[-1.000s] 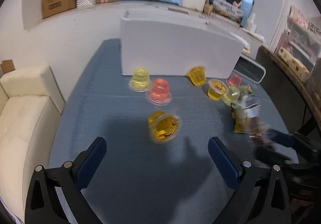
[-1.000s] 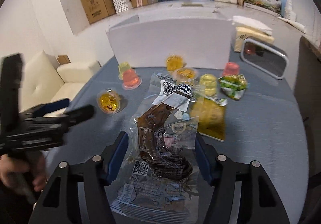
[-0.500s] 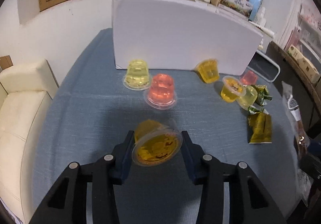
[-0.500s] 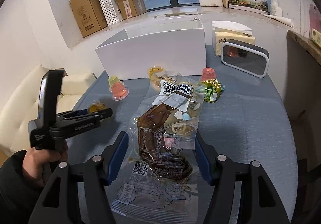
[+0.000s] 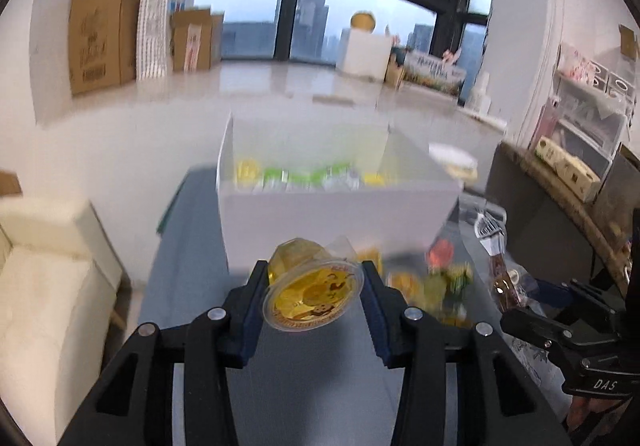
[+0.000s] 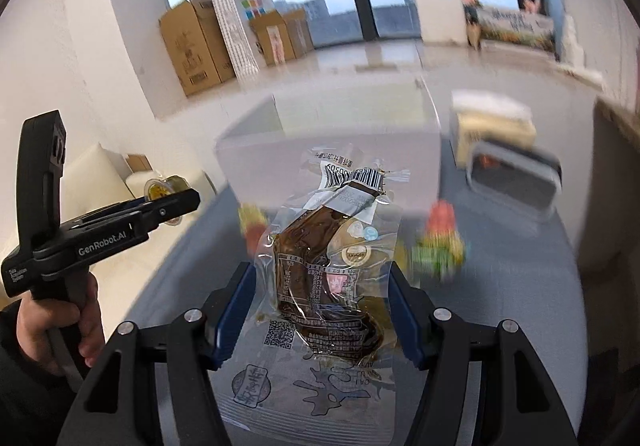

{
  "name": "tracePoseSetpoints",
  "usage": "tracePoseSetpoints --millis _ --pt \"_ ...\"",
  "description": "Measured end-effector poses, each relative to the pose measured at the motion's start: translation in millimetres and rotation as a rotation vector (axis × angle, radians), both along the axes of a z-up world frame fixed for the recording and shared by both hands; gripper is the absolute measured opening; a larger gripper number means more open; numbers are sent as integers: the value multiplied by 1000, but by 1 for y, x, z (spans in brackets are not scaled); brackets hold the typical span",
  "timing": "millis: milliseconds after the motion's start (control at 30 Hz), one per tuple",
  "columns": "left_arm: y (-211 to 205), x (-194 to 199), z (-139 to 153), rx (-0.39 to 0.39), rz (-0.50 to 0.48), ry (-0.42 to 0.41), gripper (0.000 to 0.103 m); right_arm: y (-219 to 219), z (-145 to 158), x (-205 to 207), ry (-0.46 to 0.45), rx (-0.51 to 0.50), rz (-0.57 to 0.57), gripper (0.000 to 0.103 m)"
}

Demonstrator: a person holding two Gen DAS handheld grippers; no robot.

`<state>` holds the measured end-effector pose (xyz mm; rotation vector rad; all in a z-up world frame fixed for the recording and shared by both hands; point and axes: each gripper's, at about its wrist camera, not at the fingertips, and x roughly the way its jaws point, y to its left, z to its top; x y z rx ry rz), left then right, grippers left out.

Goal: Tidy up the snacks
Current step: 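Place the clear bag in the box with the right tool while the left tool places an orange jelly cup, then grasp the yellow pouch with the green top with the right tool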

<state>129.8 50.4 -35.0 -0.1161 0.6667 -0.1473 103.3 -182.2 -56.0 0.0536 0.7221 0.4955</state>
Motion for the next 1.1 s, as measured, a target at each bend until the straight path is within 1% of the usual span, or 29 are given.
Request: tracePoseSetpoints --millis 67,133,233,267,333,367,433,467,533,567,600,633,667,700,767,800,933,1000,1100 --pt "1 19 17 6 -12 -30 49 5 17 19 -37 1 6 69" --pt "2 38 28 11 -18 -47 49 10 32 45 -48 6 16 69" --pt "7 78 37 -25 -31 -31 49 17 46 88 -47 2 5 69" --pt "8 93 40 -12 -25 -30 49 19 48 102 -39 3 4 69" --pt "7 114 42 13 -24 -33 49 24 52 127 -37 0 7 69" --pt "7 128 42 18 -24 -24 49 28 53 141 -31 -18 13 69" --pt "7 145 39 12 -31 2 49 33 53 161 -27 -42 19 69" --pt "5 153 36 24 -30 10 49 35 53 171 -22 -48 22 70" --pt "2 164 29 43 -25 23 50 35 48 188 -11 -64 9 75" --pt "1 170 24 50 -19 32 54 36 46 195 -2 -66 14 77" --pt "0 176 19 61 -14 41 73 35 43 202 14 -66 21 80" --pt "0 180 14 73 -7 51 100 34 38 211 40 -67 28 85" --pt "0 183 9 87 6 53 103 33 35 218 65 -67 25 88" --pt "1 184 8 89 6 46 103 28 32 222 77 -59 1 91" --pt "3 182 3 71 -5 56 103 20 31 223 65 -30 -22 98" --pt "4 182 2 62 -10 65 103 17 31 221 58 -22 -31 103" --pt "6 172 3 46 4 64 103 6 37 208 11 -22 -53 103" --pt "7 164 6 47 14 63 103 3 41 200 10 5 -51 103" --pt "8 147 15 22 16 52 103 -4 48 182 1 61 -41 103"
